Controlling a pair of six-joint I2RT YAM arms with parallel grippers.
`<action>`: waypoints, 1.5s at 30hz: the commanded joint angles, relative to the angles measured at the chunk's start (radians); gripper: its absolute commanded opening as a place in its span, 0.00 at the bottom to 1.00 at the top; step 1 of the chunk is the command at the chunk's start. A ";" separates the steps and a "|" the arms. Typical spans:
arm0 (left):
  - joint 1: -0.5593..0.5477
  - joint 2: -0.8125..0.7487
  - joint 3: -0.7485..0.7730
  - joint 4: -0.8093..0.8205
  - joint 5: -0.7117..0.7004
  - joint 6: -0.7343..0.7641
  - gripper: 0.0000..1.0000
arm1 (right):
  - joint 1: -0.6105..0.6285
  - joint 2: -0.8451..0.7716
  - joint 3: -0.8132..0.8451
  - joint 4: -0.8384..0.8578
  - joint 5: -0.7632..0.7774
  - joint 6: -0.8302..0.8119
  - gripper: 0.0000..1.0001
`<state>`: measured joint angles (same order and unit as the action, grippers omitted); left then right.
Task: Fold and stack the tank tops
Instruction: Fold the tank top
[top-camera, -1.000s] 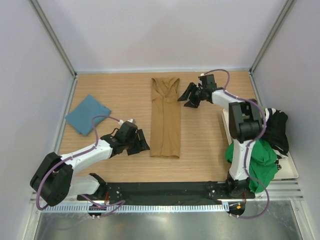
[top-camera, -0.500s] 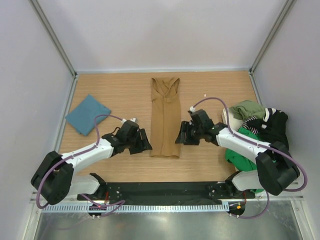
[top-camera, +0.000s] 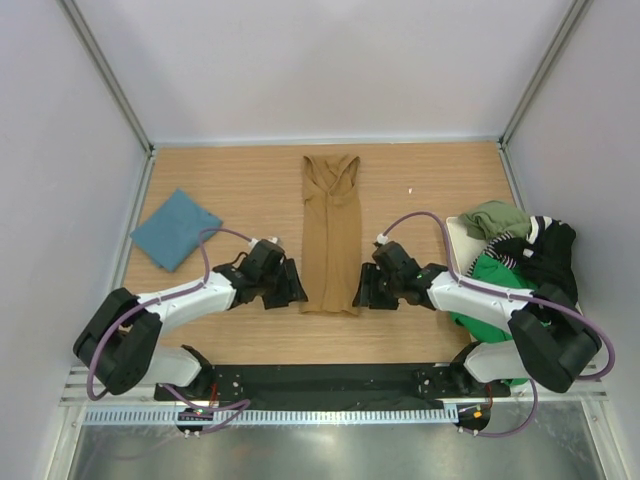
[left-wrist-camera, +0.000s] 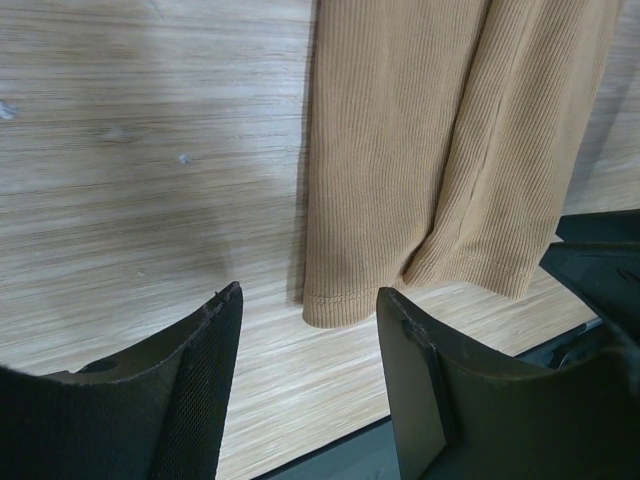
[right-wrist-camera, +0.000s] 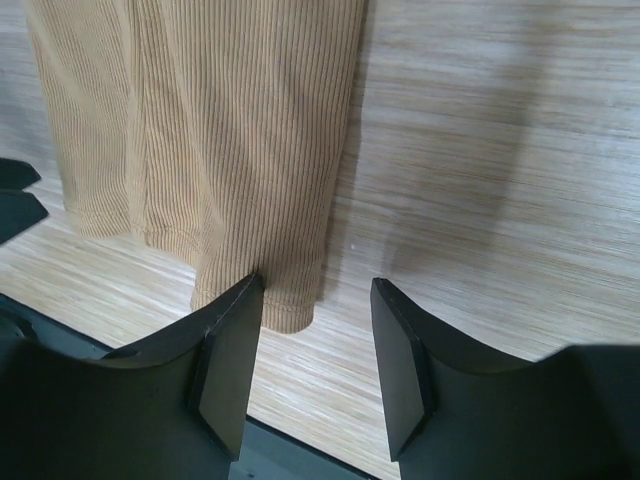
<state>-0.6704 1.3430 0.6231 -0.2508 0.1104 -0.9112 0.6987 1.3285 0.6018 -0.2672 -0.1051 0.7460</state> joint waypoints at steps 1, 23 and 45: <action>-0.024 0.019 -0.006 0.067 0.026 -0.011 0.57 | 0.008 -0.046 0.004 0.046 0.072 0.039 0.53; -0.090 0.096 -0.003 0.142 0.026 -0.058 0.40 | 0.045 0.009 -0.020 0.125 0.076 0.069 0.29; -0.097 -0.034 -0.129 0.130 -0.001 -0.089 0.47 | 0.045 -0.107 -0.093 0.089 0.056 0.072 0.03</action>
<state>-0.7635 1.3365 0.5175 -0.0887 0.1310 -1.0138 0.7387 1.2514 0.4923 -0.1764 -0.0505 0.8162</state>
